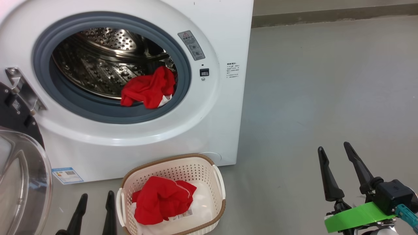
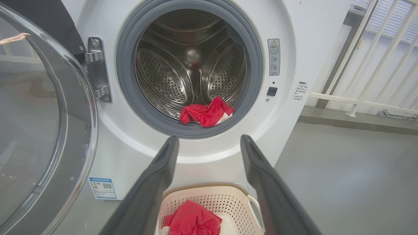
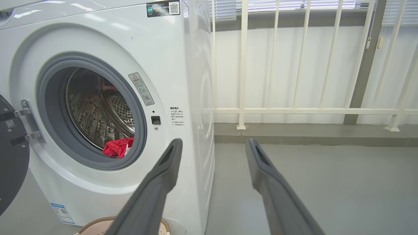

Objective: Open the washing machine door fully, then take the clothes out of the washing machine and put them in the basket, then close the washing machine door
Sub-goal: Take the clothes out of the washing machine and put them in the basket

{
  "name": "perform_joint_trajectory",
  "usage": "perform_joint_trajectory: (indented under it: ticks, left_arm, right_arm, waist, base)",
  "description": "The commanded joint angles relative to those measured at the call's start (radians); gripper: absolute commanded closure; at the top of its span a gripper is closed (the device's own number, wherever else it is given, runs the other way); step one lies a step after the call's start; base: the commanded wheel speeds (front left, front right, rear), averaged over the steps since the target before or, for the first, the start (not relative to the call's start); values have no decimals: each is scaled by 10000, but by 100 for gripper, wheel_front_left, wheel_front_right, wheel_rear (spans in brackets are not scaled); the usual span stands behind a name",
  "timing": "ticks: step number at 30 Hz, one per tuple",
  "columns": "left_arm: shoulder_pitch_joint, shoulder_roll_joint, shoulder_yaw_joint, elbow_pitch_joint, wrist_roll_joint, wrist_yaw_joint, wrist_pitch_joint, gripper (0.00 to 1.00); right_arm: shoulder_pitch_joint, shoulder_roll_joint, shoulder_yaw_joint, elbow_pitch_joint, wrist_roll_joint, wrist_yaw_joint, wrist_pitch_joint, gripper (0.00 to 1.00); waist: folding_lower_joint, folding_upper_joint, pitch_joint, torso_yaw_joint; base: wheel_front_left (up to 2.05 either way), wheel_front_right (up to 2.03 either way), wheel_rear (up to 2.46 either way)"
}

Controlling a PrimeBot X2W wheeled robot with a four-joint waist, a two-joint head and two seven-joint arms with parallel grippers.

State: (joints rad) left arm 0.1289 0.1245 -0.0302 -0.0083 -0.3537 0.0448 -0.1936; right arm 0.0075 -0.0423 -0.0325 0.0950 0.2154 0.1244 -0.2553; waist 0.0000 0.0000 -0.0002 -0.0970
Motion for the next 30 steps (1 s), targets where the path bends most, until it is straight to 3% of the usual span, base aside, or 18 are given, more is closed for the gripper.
perform_joint_trajectory:
  ticks: [1, 12, 30]
  left_arm:
    - [-109, 166, 307, -292, -75, -19, 3, 0]
    - [-446, 143, 136, -232, -291, -138, 98, 0]
    - [-3205, 279, -62, 788, -420, -391, 15, 0]
  right_arm:
    - [-112, -79, 256, -265, -131, 63, -65, 0]
    - [-133, -79, 325, -270, -100, 63, -65, 0]
    - [-942, -79, 517, -668, -200, 63, -65, 0]
  waist:
    - [0, 0, 8, -10]
    - [0, 0, 179, -54]
    - [0, 0, 2521, 40]
  base:
    - [0, 0, 0]
    - [0, 0, 0]
    - [0, 0, 0]
